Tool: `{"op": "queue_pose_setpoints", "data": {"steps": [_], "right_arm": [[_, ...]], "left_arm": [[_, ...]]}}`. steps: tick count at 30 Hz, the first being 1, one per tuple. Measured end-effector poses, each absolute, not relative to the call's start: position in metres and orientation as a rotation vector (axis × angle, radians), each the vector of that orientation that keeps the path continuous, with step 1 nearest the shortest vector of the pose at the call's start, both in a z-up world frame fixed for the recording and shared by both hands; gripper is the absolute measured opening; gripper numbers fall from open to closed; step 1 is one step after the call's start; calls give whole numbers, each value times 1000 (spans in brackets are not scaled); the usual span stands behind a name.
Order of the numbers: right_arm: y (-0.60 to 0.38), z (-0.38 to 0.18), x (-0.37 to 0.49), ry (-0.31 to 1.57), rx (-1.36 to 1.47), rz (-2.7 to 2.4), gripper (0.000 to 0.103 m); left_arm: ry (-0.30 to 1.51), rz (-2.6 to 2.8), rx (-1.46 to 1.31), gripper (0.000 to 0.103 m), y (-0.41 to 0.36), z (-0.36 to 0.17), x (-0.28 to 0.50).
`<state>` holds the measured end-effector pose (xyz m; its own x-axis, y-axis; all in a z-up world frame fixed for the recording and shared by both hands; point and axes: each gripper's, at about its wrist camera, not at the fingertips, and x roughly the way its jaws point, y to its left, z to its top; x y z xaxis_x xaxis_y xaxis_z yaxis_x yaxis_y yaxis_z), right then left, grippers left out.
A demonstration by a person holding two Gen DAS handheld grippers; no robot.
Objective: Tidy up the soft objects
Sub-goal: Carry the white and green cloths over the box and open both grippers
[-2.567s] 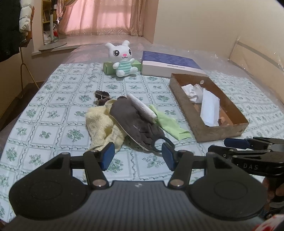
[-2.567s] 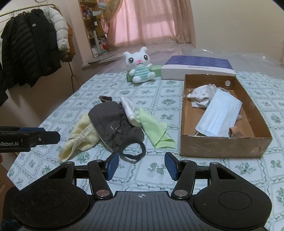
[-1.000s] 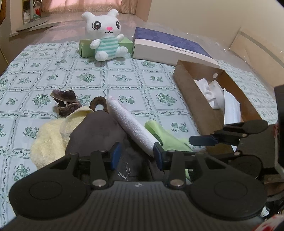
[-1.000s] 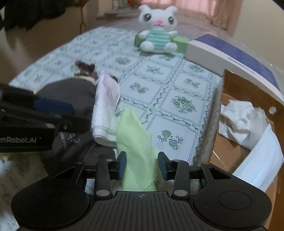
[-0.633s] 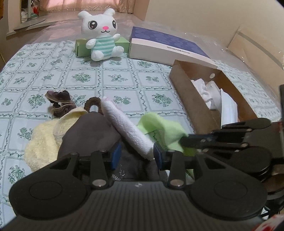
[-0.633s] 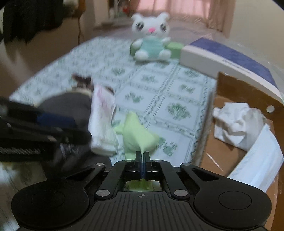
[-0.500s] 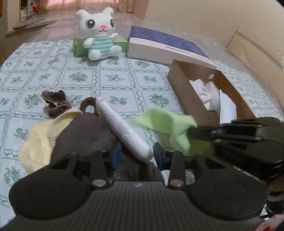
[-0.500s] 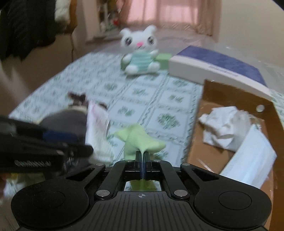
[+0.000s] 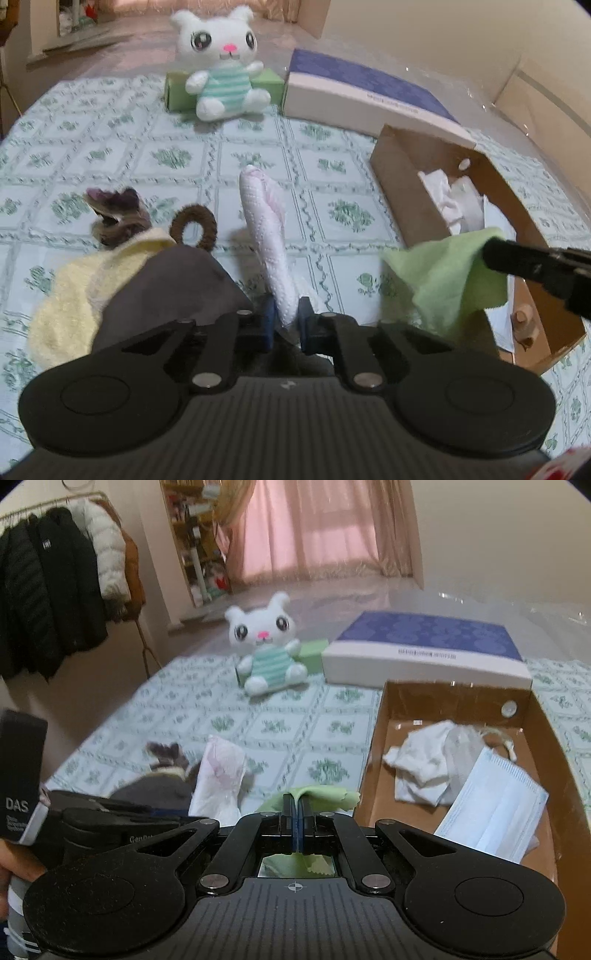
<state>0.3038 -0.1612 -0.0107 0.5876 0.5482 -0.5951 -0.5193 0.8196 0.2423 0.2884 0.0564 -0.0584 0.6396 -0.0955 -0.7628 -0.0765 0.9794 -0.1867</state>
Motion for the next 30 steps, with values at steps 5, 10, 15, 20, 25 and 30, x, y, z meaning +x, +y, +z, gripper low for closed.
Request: {"op": "queue_pose_setpoints", "data": {"steps": [5, 10, 15, 20, 25, 30], "right_arm": [[-172, 10, 298, 642, 64, 623, 1], [-189, 30, 293, 588, 77, 603, 1], [-215, 46, 290, 546, 87, 549, 1], [-244, 51, 294, 536, 91, 482, 1], [-269, 48, 299, 551, 99, 429, 1], [-284, 40, 302, 568, 108, 394, 1]], "left_arm": [[824, -33, -205, 11, 52, -29, 280], [766, -94, -189, 11, 32, 3, 275], [745, -164, -176, 11, 2, 21, 279], [745, -245, -149, 11, -36, 26, 287], [786, -314, -143, 11, -68, 18, 302], [833, -346, -129, 11, -90, 4, 318]]}}
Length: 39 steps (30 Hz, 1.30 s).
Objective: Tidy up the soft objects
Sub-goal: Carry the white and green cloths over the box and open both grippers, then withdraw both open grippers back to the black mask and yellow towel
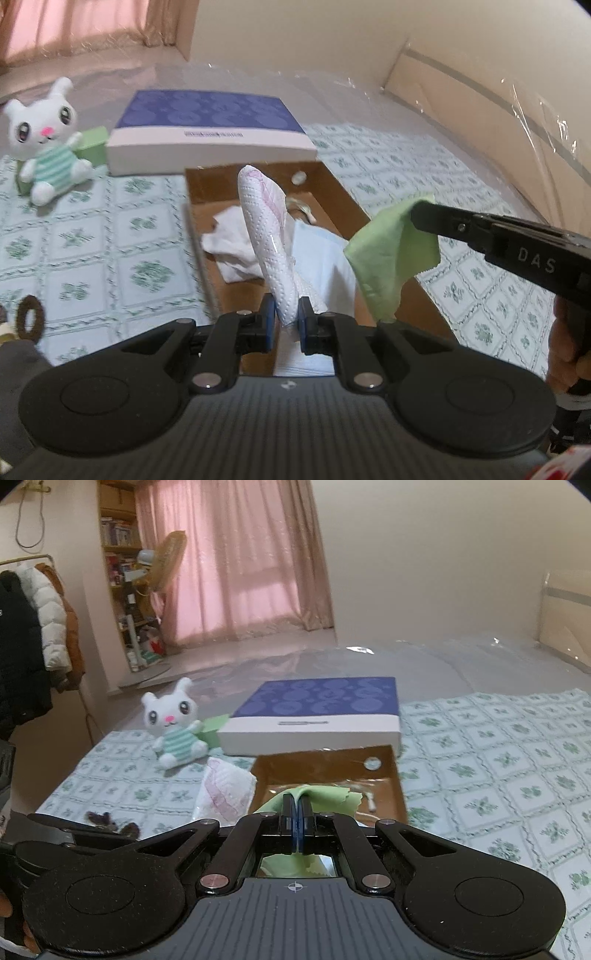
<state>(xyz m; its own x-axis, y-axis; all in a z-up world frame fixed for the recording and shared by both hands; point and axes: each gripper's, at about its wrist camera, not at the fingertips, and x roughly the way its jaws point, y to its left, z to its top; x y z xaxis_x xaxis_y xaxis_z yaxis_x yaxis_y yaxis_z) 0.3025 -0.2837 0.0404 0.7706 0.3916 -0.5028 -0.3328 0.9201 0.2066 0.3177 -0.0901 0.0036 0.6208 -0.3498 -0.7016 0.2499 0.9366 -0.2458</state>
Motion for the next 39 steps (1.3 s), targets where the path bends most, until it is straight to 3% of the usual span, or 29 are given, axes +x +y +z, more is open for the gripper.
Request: {"op": "queue_pose_setpoints", "data": {"steps": [9, 23, 26, 30, 39], "right_arm": [[-302, 28, 307, 602, 132, 356, 1], [-298, 26, 316, 628, 121, 337, 3], [-299, 23, 319, 639, 122, 337, 10], [-303, 21, 316, 638, 138, 325, 45], [-316, 16, 307, 702, 200, 288, 48]], "left_arm": [[878, -349, -64, 29, -112, -19, 339], [873, -328, -61, 35, -99, -14, 334], [871, -337, -67, 37, -98, -12, 331], [870, -340, -72, 38, -97, -10, 328], [862, -353, -78, 42, -96, -3, 321]]}}
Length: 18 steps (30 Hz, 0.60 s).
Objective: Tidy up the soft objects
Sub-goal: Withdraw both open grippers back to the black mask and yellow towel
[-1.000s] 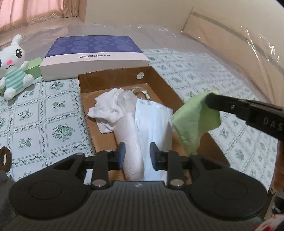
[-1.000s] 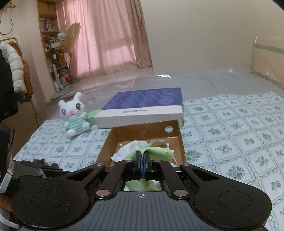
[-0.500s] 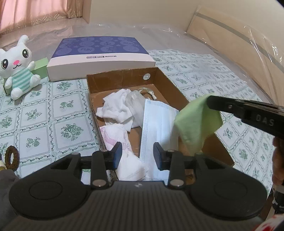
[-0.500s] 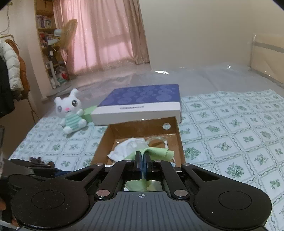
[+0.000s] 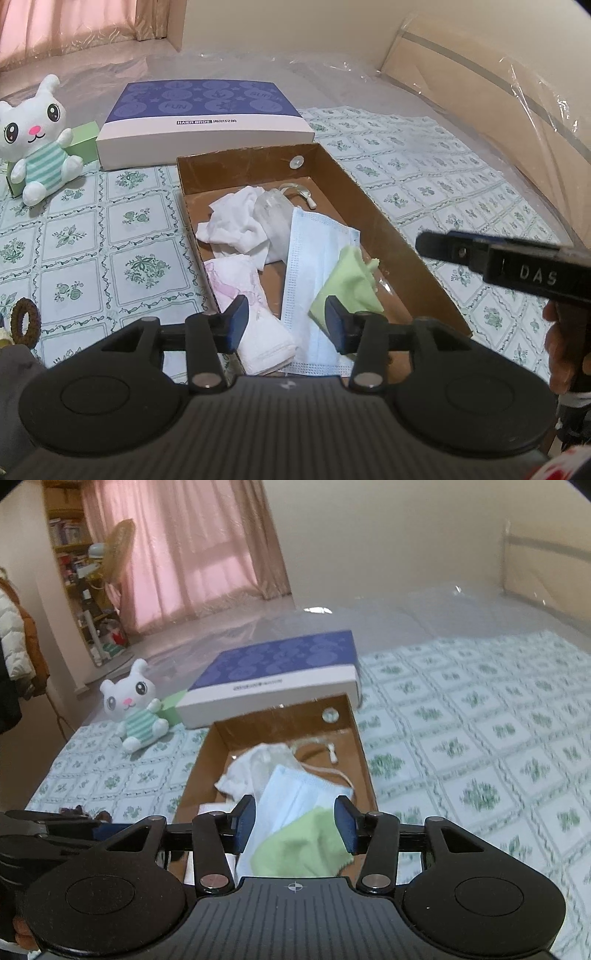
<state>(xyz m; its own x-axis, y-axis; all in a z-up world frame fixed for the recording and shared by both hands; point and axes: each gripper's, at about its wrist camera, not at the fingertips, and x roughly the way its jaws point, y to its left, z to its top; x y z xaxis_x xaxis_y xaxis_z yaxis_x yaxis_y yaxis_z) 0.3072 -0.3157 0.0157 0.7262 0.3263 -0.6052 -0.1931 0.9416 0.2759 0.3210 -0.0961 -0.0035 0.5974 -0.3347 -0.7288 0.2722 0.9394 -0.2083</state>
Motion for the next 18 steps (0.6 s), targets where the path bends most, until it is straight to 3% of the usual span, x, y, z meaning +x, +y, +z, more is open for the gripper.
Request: {"op": "queue_pose_setpoints", "data": {"steps": [18], "right_arm": [[-318, 14, 256, 747, 260, 266, 52]], "left_arm": [[796, -328, -116, 49, -74, 31, 270]]}}
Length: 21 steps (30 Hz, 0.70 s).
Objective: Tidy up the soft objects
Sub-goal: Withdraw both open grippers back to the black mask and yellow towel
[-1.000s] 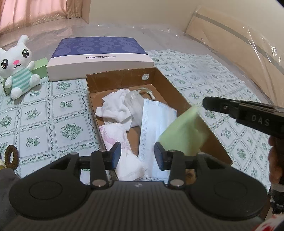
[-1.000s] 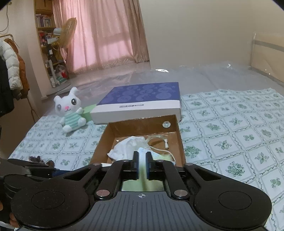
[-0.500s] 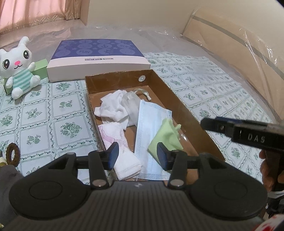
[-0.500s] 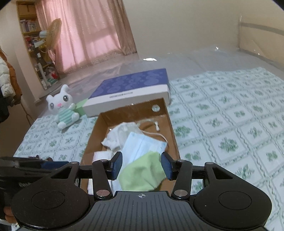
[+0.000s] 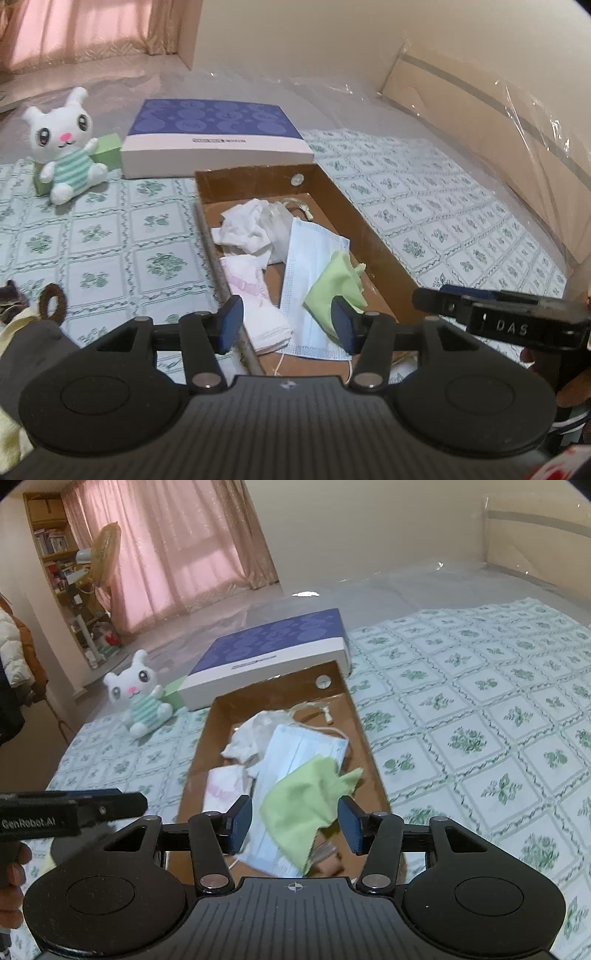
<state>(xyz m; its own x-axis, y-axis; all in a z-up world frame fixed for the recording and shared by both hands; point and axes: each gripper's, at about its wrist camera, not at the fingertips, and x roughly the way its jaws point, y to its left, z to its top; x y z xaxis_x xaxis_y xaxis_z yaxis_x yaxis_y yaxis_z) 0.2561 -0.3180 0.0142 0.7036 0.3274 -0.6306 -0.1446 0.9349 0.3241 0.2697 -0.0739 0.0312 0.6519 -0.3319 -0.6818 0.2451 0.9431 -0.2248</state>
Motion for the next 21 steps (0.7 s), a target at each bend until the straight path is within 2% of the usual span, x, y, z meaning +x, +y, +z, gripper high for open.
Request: {"op": "queue_pose_setpoints", "data": {"steps": [21], "right_arm": [[-262, 47, 172, 733, 217, 381, 58]], "left_arm": [[716, -176, -129, 57, 5, 64, 149]]}}
